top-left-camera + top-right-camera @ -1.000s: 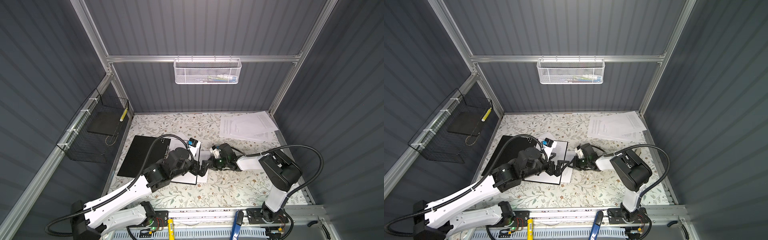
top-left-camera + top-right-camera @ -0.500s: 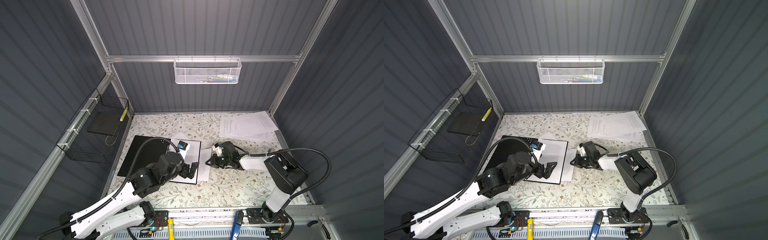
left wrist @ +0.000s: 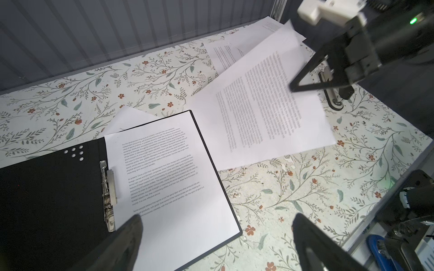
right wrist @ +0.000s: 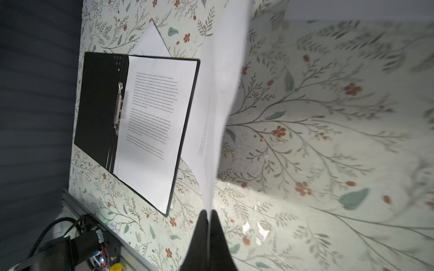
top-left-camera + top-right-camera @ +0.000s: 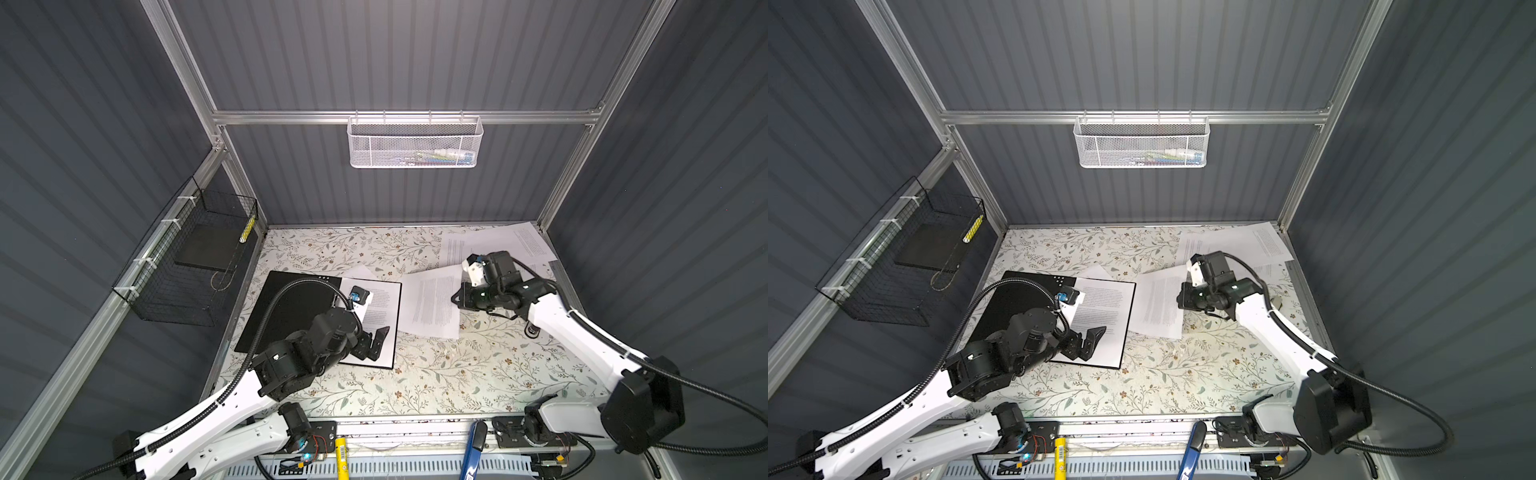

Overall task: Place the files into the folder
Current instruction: 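Grasp a printed sheet from the far stack with the right gripper, then carry the sheet over the folder and lower it onto the papers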

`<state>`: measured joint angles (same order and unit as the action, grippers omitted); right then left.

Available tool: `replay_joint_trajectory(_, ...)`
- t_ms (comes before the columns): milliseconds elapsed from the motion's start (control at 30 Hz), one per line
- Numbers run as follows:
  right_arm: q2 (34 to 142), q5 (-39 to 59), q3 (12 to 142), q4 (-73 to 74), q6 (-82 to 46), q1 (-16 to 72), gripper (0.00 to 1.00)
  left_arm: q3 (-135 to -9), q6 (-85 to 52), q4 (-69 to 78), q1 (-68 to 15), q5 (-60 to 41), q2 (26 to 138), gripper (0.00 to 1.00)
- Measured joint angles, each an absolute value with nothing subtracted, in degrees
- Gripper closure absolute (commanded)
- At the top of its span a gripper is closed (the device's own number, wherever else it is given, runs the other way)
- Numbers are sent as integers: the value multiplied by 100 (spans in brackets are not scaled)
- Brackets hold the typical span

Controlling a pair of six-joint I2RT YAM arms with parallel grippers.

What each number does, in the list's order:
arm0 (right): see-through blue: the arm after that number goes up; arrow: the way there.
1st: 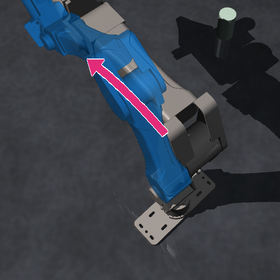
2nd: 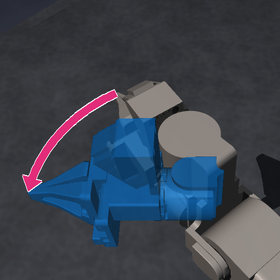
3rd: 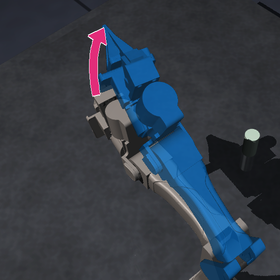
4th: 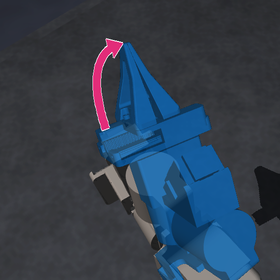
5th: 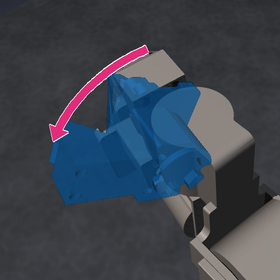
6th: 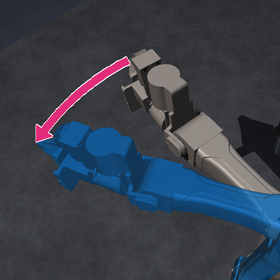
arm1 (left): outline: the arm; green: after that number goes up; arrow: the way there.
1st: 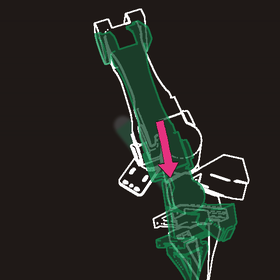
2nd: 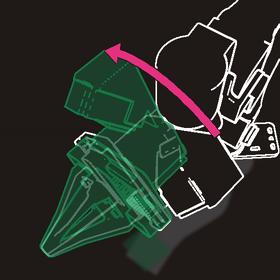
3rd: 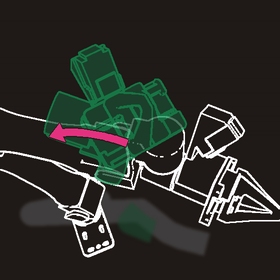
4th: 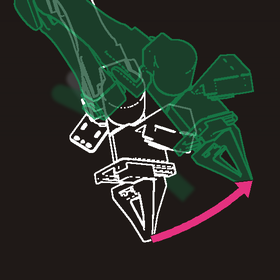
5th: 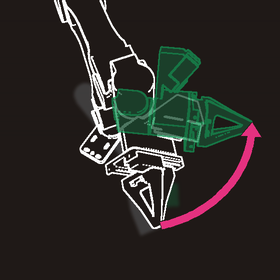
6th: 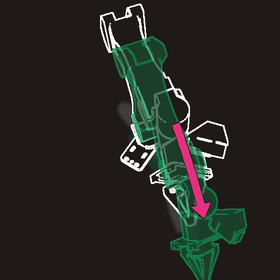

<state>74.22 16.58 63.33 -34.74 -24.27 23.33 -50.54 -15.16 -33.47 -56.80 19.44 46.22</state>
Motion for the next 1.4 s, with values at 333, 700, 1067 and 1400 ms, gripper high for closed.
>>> replay_joint_trajectory(333,7946,1509,8753,-5159,-987,2451,100,-4989,-1494,-3393,-5680,2086,4270,0)
replay_joint_trajectory(700,8291,2141,9566,-5450,805,3760,100,-4906,-1496,-3629,-5680,2314,3933,0)
replay_joint_trajectory(1067,9292,3024,11485,-6396,1509,4757,100,-4731,-1522,-3747,-5680,2936,2954,0)
replay_joint_trajectory(1400,9887,3131,11642,-6914,2021,4431,100,-4646,-1520,-3734,-5680,3450,2652,0)
